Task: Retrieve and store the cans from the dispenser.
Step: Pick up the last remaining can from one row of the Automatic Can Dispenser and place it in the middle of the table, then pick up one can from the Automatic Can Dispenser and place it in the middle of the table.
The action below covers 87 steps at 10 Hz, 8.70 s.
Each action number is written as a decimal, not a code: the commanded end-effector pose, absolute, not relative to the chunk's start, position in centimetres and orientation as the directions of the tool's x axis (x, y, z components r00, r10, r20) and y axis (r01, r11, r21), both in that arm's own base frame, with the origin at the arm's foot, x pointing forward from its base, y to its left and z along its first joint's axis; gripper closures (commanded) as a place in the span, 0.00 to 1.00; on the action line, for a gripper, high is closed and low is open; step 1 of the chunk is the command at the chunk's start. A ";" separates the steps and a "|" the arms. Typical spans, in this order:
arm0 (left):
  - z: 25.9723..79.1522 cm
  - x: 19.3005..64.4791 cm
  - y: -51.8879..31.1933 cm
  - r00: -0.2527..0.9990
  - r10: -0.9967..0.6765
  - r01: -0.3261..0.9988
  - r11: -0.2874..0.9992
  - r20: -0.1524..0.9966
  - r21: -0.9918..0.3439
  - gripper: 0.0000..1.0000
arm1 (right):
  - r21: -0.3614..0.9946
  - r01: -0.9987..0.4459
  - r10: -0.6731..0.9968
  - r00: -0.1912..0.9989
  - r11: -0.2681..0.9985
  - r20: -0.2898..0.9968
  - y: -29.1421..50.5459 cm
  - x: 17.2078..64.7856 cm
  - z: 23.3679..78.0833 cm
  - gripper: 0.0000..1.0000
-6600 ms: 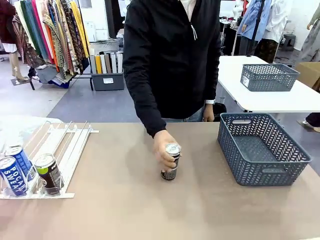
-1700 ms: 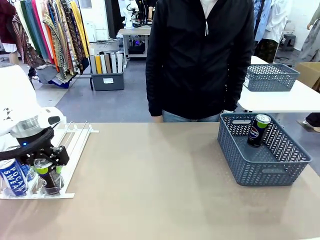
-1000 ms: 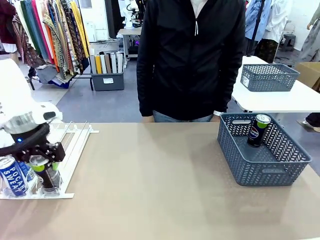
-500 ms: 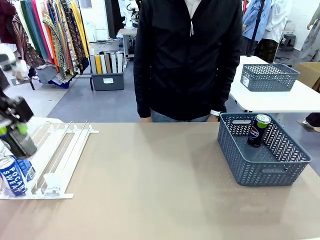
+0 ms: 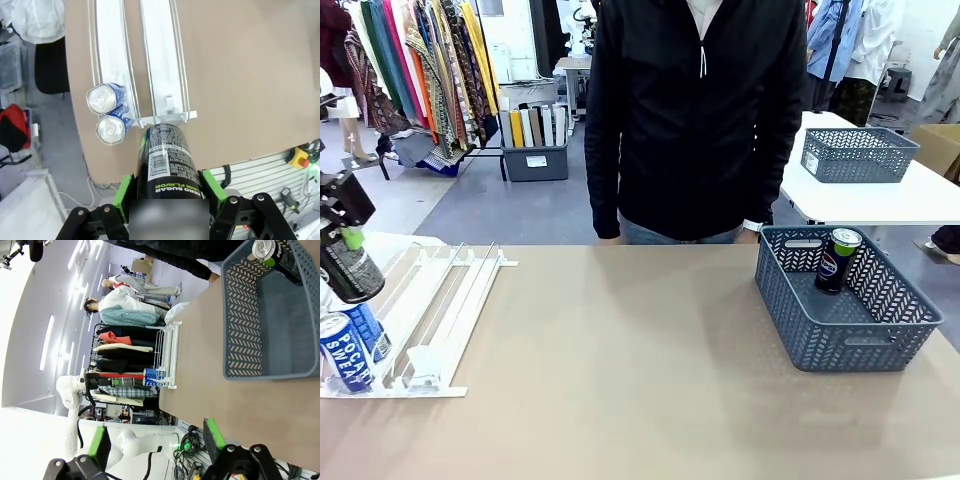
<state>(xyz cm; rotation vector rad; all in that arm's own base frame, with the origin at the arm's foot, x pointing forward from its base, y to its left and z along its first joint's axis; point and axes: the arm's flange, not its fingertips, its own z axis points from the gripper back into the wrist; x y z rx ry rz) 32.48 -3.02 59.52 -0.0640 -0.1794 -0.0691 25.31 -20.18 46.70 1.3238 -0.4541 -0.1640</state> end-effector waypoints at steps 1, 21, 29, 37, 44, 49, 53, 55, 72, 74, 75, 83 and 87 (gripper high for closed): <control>60.4 32.1 -3.2 0.978 -0.068 0.081 0.995 0.199 -0.055 1.00 | 0.959 -0.155 -0.371 0.898 0.236 0.236 -20.3 25.3 47.0 0.00; 40.2 41.2 -44.8 0.849 -0.521 0.524 0.851 0.085 -0.025 1.00 | 0.959 -0.155 -0.371 0.898 0.236 0.236 -20.3 25.3 47.0 0.00; 40.5 40.6 -43.5 0.866 -0.475 0.476 0.879 0.157 0.036 0.00 | 0.959 -0.155 -0.371 0.898 0.236 0.236 -20.3 25.3 47.0 0.00; 59.5 34.0 -14.3 0.892 0.077 0.166 0.861 0.446 -0.481 0.00 | 0.959 -0.155 -0.371 0.898 0.236 0.236 -20.3 25.3 47.0 0.00; 50.6 28.5 11.0 0.957 0.184 0.126 0.431 0.224 -0.894 0.00 | 0.959 -0.155 -0.371 0.898 0.236 0.236 -20.3 25.3 47.0 0.00; 51.5 27.2 11.8 0.948 0.197 0.140 0.451 0.251 -0.882 0.00 | 0.959 -0.155 -0.371 0.898 0.236 0.236 -20.3 25.3 47.0 0.00; 51.5 27.2 11.8 0.948 0.197 0.140 0.451 0.251 -0.882 0.00 | 0.959 -0.155 -0.371 0.898 0.236 0.236 -20.3 25.3 47.0 0.00; 51.5 27.2 11.8 0.948 0.197 0.140 0.451 0.251 -0.882 0.00 | 0.959 -0.155 -0.371 0.898 0.236 0.236 -20.3 25.3 47.0 0.00; 49.7 29.7 4.5 0.969 -0.049 0.085 0.987 0.244 -0.139 0.00 | 0.959 -0.155 -0.371 0.898 0.236 0.236 -20.3 25.3 47.0 0.00; 47.1 30.7 4.7 0.979 0.040 -0.028 0.998 0.200 -0.063 0.00 | 0.959 -0.155 -0.371 0.898 0.236 0.236 -20.3 25.3 47.0 0.00; 45.8 31.2 4.7 0.983 0.065 -0.058 0.997 0.170 -0.042 0.00 | 0.959 -0.155 -0.371 0.898 0.236 0.236 -20.3 25.3 47.0 0.00; 37.0 32.2 3.5 0.995 0.092 -0.092 0.996 0.031 0.010 0.00 | 0.959 -0.155 -0.371 0.898 0.236 0.236 -20.3 25.3 47.0 0.00; 36.8 32.3 3.5 0.995 0.092 -0.092 0.996 0.027 0.006 0.00 | 0.959 -0.155 -0.371 0.898 0.236 0.236 -20.3 25.3 47.0 0.00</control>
